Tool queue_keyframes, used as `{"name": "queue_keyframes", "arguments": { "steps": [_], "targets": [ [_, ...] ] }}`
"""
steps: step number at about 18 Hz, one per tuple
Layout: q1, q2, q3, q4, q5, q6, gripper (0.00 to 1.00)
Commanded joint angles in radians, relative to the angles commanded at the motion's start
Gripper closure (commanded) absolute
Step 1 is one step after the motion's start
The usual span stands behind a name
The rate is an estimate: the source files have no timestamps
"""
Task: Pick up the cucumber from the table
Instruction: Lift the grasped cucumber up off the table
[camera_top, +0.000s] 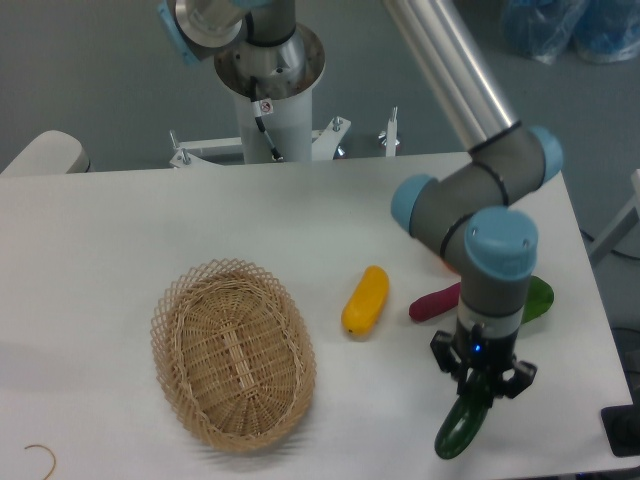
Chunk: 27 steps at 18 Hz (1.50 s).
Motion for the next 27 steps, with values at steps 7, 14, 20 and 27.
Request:
{"name": "queue_keyframes", "arguments": {
  "steps": [7, 14, 20, 27],
  "targets": [
    [0.129, 0.134, -0.012, -0.25, 0.002, 0.247, 0.69],
    [0.167, 0.163, -0.009, -0.33, 0.003, 0.361, 0.69],
    [0.173, 0.166, -0.011, -0.327, 0.063, 0.364, 0.69],
    [0.166, 0.163, -0.014, -0.329, 0.066, 0.364, 0.69]
  ]
}}
